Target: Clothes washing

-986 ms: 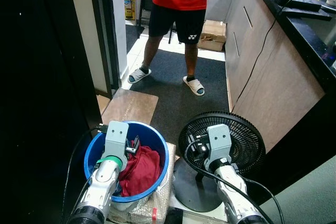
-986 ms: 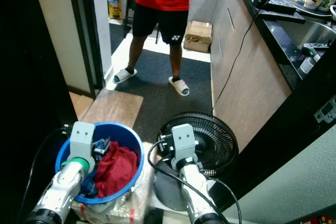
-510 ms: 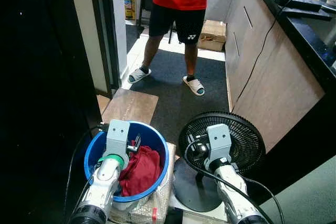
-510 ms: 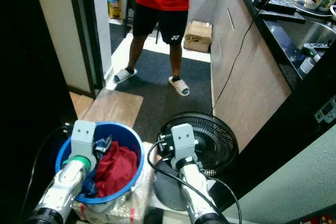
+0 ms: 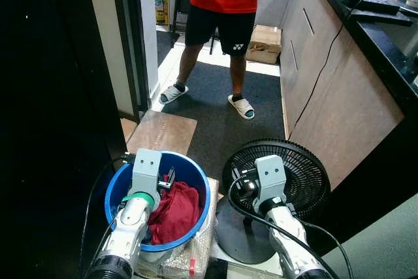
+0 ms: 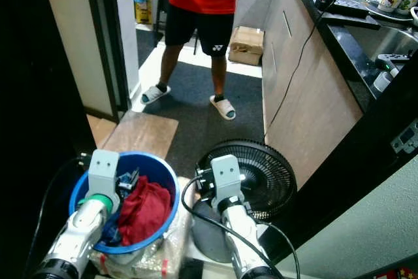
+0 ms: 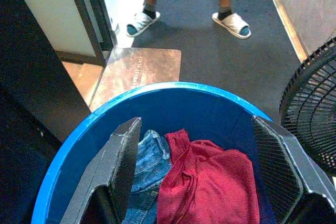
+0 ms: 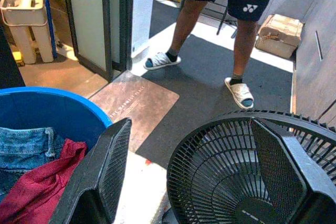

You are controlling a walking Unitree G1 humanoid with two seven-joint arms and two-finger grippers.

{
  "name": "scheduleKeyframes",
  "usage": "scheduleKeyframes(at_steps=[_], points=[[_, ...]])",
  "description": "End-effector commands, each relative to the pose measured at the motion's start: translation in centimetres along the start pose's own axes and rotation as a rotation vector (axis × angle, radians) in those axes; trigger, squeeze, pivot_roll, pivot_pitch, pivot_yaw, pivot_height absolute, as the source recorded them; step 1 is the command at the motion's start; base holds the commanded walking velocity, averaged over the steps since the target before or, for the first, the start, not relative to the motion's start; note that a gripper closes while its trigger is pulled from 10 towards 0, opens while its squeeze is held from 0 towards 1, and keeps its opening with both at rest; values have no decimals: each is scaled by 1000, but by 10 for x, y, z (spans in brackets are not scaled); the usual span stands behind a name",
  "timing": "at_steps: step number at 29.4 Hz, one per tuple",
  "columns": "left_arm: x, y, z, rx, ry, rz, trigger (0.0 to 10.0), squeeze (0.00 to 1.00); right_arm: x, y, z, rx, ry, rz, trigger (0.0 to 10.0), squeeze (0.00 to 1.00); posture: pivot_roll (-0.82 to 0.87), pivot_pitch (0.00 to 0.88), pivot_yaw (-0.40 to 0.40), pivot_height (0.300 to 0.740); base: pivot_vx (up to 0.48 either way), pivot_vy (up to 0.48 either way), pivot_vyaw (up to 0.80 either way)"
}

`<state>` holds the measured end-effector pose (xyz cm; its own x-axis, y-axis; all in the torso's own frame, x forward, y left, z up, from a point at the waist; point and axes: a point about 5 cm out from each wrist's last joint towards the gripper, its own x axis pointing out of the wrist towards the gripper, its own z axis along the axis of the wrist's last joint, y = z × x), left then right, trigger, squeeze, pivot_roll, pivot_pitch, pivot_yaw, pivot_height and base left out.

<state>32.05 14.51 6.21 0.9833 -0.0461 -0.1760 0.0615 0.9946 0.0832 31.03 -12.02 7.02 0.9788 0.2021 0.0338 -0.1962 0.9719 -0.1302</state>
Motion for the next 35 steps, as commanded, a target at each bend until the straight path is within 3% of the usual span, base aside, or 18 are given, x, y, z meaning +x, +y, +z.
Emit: scheduleKeyframes(at_steps=[1, 20, 35], points=[[0, -4, -5, -6, 28, -14, 10000, 0, -4, -2, -4, -3, 17, -8, 10000, 0, 39, 5, -15, 740, 0, 0, 0], [2, -3, -4, 2, 35, -13, 10000, 0, -2, -8, -6, 28, 38, -50, 10000, 0, 59, 0, -20, 740, 0, 0, 0], [0, -2, -8, 2, 50, -7, 10000, 0, 0, -3, -3, -4, 29, -16, 10000, 0, 42, 5, -17, 740, 0, 0, 0]])
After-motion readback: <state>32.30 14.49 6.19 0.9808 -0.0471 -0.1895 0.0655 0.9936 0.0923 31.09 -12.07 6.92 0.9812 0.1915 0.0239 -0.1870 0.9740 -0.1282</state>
